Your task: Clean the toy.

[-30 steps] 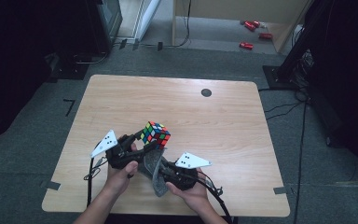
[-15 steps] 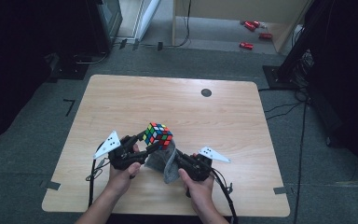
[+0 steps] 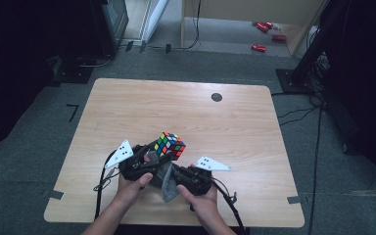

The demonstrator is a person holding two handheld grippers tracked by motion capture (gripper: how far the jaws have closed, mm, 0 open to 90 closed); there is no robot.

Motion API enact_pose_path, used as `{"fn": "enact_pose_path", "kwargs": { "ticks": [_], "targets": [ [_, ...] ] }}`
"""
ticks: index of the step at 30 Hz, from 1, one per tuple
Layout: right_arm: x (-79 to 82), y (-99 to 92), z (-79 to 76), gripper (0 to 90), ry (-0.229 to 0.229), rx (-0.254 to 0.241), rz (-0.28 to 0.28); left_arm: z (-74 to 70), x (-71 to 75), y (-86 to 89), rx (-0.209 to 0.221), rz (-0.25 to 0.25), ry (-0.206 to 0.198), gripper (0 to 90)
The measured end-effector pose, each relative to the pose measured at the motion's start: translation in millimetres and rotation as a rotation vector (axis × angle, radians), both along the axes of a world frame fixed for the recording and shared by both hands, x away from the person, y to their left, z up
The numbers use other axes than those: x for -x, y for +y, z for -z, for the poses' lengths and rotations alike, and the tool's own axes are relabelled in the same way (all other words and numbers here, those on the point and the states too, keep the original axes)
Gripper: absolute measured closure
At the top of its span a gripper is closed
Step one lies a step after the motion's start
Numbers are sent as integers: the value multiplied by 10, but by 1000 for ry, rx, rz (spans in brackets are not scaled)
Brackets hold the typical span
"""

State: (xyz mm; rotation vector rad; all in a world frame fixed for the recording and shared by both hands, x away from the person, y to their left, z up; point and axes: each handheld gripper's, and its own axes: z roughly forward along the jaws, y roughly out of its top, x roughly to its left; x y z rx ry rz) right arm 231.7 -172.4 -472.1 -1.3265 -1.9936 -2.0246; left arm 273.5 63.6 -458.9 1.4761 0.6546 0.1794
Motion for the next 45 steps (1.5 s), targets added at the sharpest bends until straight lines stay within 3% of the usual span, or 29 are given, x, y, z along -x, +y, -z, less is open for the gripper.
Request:
{"fn": "enact_pose_path", "kwargs": {
  "ticks": [5, 8, 10, 13, 14, 15, 19, 24, 27, 31, 36, 38, 41, 43, 45],
  "targets": [
    [-95, -206, 61, 784, 42, -8, 110, -29, -38, 80, 26, -23, 3, 346],
    [-145, -339, 56, 783, 18, 42, 206, -36, -68, 143, 32, -38, 15, 346],
    [-167, -438, 22, 781, -60, 156, 293, -34, -87, 167, 33, -43, 26, 346],
    [-184, -549, -13, 775, -217, 414, 412, -24, -109, 176, 13, -44, 38, 346],
    [-194, -580, -11, 772, -249, 476, 438, -20, -116, 175, 0, -44, 44, 346],
    [-214, -618, -6, 770, -251, 501, 450, -13, -125, 168, -8, -49, 49, 346],
    [-310, -713, 79, 759, -184, 543, 461, 16, -149, 147, -57, -54, 71, 346],
    [-440, -700, 281, 699, -82, 674, 362, 38, -167, 127, -100, -54, 84, 346],
    [-477, -694, 325, 597, -56, 677, 330, 43, -174, 128, -112, -51, 91, 346],
    [-452, -719, 205, 459, -105, 646, 332, 42, -195, 155, -108, -53, 104, 346],
    [-336, -750, -55, 352, -254, 573, 326, 35, -227, 192, -103, -58, 126, 346],
    [-275, -725, -131, 329, -314, 519, 285, 25, -232, 195, -103, -51, 131, 346],
    [-184, -598, -188, 305, -405, 493, 202, 11, -231, 175, -97, -28, 146, 346],
    [-135, -493, -188, 317, -443, 492, 143, 0, -227, 153, -95, -12, 158, 345],
    [-107, -406, -167, 315, -465, 456, 79, -7, -226, 132, -90, 15, 172, 346]
  ]
}}
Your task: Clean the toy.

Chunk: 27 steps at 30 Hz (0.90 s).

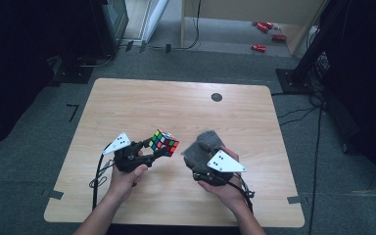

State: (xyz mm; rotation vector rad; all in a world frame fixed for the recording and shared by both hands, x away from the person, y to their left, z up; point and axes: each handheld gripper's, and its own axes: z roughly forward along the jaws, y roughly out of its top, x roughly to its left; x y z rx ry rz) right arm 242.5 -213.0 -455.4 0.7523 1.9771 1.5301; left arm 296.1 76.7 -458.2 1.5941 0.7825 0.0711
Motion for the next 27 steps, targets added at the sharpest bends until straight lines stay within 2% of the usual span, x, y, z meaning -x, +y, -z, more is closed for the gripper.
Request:
{"fn": "enact_pose_path", "kwargs": {
  "ticks": [1, 4, 7, 11, 17, 20, 27],
  "targets": [
    [11, 41, 14, 307, -9, 12, -7, -3, 1, -11, -1, 10, 5, 346],
    [43, 167, 105, 280, -111, 76, 36, -6, 9, -48, -16, 29, 14, 346],
    [70, 224, 138, 276, -123, 90, 14, -3, 10, -73, -20, 41, 33, 346],
    [91, 267, 151, 256, -148, 103, 13, -1, 8, -106, -33, 65, 50, 346],
    [116, 302, 174, 272, -160, 154, 11, -10, 15, -158, -31, 105, 80, 346],
    [126, 323, 182, 277, -172, 170, 13, -1, 4, -169, -18, 121, 111, 346],
    [126, 362, 229, 289, -216, 230, 21, 36, -22, -198, -25, 160, 169, 345]
  ]
}}
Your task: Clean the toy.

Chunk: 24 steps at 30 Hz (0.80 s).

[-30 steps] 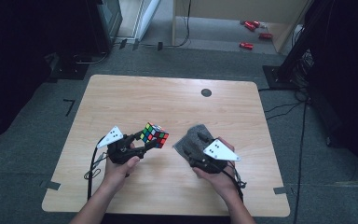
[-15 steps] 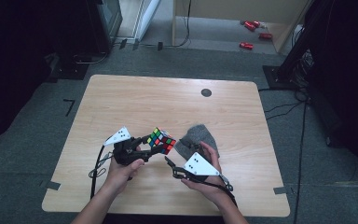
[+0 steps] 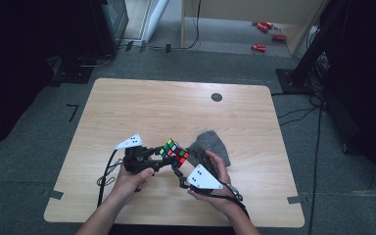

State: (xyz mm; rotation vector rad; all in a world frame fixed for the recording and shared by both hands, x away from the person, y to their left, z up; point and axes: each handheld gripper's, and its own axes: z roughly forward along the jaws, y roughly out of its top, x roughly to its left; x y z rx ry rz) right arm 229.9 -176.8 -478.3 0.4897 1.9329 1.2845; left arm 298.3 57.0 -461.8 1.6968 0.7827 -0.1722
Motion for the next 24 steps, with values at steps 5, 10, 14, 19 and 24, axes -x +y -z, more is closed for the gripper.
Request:
{"fn": "enact_pose_path", "kwargs": {
  "ticks": [5, 10, 14, 19, 24],
  "targets": [
    [-5, 20, 34, 303, -14, 32, 5, 12, -18, -3, 8, 22, 27, 345],
    [1, 32, 53, 331, -30, 53, 11, 22, -39, 11, 33, 51, 58, 345],
    [8, 37, 56, 340, -41, 64, 11, 28, -52, 21, 37, 59, 69, 345],
    [18, 34, 31, 344, -36, 67, 8, 19, -42, 23, 35, 69, 37, 344],
    [21, 39, 22, 345, -31, 61, 19, 7, -25, 11, 21, 67, -8, 338]
  ]
}}
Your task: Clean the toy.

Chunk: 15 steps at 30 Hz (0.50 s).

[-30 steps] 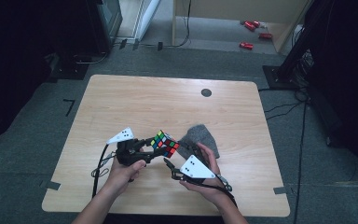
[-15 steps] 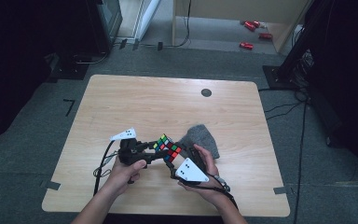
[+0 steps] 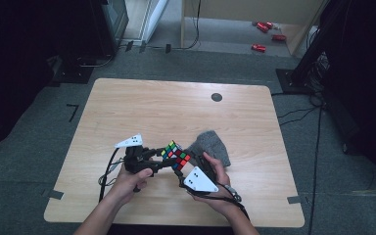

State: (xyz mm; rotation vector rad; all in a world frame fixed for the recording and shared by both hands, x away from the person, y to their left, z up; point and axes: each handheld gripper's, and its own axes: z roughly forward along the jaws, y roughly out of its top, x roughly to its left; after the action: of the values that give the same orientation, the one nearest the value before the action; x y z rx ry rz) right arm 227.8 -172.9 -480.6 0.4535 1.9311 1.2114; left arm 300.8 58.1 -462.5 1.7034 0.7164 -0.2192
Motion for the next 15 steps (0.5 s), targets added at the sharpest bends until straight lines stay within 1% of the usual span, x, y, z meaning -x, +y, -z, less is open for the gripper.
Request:
{"fn": "enact_pose_path", "kwargs": {
  "ticks": [3, 5, 8, 11, 12, 13, 15],
  "targets": [
    [-4, -14, -11, 345, 11, -10, -3, -13, 18, -10, -12, 0, -43, 321],
    [-9, -24, -21, 345, 22, -13, -4, -29, 22, -4, -13, -11, -57, 311],
    [-23, -47, -30, 346, 34, -15, 0, -53, 17, 41, 12, -28, -70, 299],
    [-49, -77, -28, 346, 54, -8, 21, -94, 13, 115, 40, -60, -102, 286],
    [-61, -92, -29, 346, 64, -13, 25, -105, 14, 136, 40, -70, -116, 278],
    [-70, -106, -33, 346, 71, -17, 32, -115, 18, 153, 30, -78, -137, 263],
    [-91, -134, -54, 346, 91, -32, 44, -123, 34, 161, -23, -100, -190, 232]
  ]
}}
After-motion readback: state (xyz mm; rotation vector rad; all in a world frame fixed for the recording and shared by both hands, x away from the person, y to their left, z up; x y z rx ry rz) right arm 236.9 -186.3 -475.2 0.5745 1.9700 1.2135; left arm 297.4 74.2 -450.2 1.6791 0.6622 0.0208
